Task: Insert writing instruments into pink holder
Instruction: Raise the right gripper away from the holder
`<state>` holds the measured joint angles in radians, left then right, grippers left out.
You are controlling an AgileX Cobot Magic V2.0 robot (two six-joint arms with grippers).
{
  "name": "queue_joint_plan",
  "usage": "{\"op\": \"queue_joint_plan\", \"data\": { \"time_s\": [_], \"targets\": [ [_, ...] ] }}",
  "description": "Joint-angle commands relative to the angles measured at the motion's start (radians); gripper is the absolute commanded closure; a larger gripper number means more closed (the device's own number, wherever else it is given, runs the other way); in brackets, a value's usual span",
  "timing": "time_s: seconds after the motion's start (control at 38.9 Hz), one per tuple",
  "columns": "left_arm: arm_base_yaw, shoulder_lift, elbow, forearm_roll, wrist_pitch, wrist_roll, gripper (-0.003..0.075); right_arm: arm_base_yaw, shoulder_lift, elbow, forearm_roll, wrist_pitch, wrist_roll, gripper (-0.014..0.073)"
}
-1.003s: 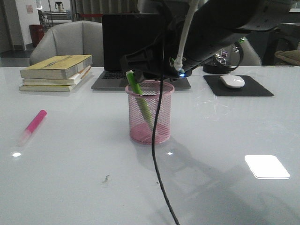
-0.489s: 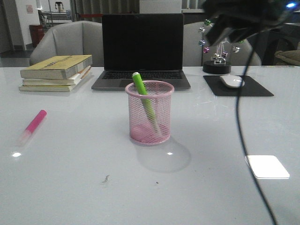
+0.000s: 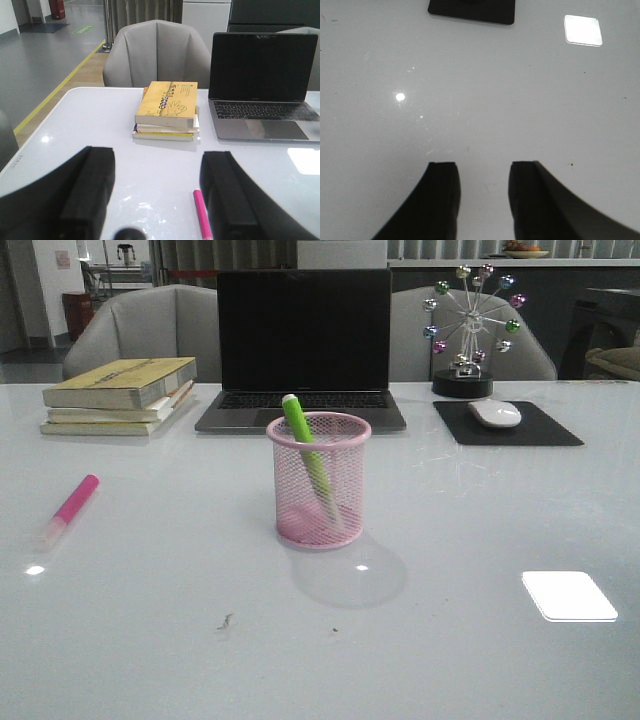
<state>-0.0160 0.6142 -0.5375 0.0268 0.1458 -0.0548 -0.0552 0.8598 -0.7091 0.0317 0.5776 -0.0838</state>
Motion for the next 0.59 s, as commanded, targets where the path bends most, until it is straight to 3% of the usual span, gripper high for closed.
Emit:
{"op": "queue_joint_plan", "data": {
  "time_s": [0.0, 0.26, 0.41, 0.57],
  "targets": [
    [0.0, 0.042, -0.031, -0.008, -0.057, -0.009, 0.0274, -0.008, -0.035, -0.025, -0.013, -0.042, -0.008, 0.0223],
    [-0.015, 0.26, -0.098, -0.039, -0.051, -0.009, 0.0274, -0.008, -0.033, -0.025, -0.013, -0.035, -0.008, 0.0223],
    [-0.096, 0.416, -0.211, -0.027, -0.039, -0.009, 0.0274, -0.008, -0.033, -0.025, -0.013, -0.035, -0.008, 0.0223],
    [-0.146, 0.587, -0.342, -0.015, 0.055, -0.009, 0.0274, -0.008, -0.033, -0.025, -0.013, -0.035, -0.008, 0.0223]
  ]
}}
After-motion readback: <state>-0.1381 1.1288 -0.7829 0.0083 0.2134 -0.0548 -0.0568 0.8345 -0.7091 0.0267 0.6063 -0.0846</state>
